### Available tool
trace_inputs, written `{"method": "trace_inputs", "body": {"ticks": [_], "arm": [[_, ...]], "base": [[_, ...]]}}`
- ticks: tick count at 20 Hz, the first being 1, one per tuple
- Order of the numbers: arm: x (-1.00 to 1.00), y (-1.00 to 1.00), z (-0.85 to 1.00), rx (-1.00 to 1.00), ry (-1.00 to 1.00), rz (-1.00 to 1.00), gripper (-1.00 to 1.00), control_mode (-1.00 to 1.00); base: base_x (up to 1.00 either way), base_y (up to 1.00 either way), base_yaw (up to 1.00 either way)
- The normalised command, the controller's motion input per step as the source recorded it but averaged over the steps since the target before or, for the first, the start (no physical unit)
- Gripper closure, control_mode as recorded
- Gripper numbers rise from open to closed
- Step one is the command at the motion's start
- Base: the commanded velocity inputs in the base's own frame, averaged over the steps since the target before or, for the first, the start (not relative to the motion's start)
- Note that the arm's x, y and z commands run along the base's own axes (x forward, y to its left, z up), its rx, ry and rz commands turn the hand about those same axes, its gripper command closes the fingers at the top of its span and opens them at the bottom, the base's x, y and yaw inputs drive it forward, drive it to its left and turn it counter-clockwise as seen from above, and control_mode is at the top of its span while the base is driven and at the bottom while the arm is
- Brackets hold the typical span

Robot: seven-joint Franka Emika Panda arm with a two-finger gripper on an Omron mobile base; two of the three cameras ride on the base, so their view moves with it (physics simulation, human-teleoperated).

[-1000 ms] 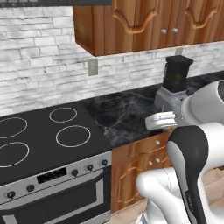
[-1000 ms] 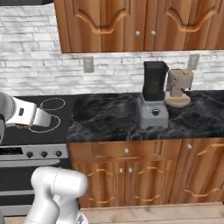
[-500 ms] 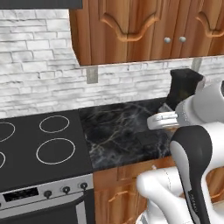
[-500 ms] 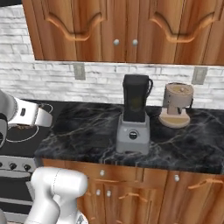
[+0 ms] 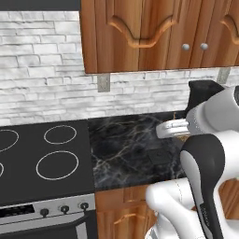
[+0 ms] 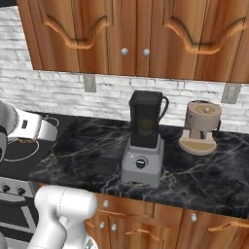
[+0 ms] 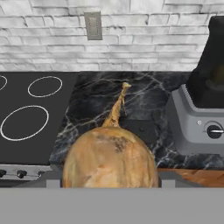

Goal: Grab the onion and lemon from the fridge, place them in the blender, close the lid, and turn on the blender to create a marinade.

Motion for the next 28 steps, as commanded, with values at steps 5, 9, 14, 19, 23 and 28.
{"method": "trace_inputs", "body": {"ticks": [5, 9, 14, 19, 23, 28], "arm": [[0.0, 0.0, 0.0, 0.0, 0.0, 0.0, 1.0, 1.0], [0.0, 0.0, 0.0, 0.0, 0.0, 0.0, 1.0, 1.0], [0.0, 0.0, 0.0, 0.0, 0.0, 0.0, 1.0, -1.0], [0.21, -0.61, 0.42, 0.06, -0.04, 0.0, 1.0, -1.0], [0.0, -0.86, 0.96, 0.03, -0.19, 0.0, 1.0, -1.0], [0.0, -0.73, 0.86, 0.0, -0.16, 0.0, 1.0, -1.0]], "base": [[0.34, -0.38, 0.13], [0.33, -0.29, 0.09], [0.07, -0.08, 0.02], [0.0, 0.0, 0.0], [0.0, 0.0, 0.0], [0.0, 0.0, 0.0]]}}
